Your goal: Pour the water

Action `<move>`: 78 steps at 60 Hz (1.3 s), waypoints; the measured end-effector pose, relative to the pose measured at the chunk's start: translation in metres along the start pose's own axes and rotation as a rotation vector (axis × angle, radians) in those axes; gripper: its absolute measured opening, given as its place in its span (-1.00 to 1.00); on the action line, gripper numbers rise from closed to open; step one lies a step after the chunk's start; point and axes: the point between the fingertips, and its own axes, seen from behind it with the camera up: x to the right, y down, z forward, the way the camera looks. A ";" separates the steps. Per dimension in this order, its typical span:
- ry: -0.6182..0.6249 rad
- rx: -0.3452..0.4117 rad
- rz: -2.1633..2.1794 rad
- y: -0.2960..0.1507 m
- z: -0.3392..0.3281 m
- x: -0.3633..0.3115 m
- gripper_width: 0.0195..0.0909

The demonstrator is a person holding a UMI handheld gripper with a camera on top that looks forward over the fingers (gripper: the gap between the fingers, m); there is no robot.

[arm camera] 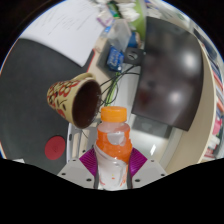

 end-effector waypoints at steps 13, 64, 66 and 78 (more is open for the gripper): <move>-0.107 -0.001 0.775 0.023 -0.028 0.016 -0.44; -0.081 0.219 1.797 0.033 0.021 -0.072 -0.42; -0.067 0.210 1.805 0.035 0.020 -0.072 -0.36; -0.101 0.160 1.821 0.032 0.018 -0.081 0.39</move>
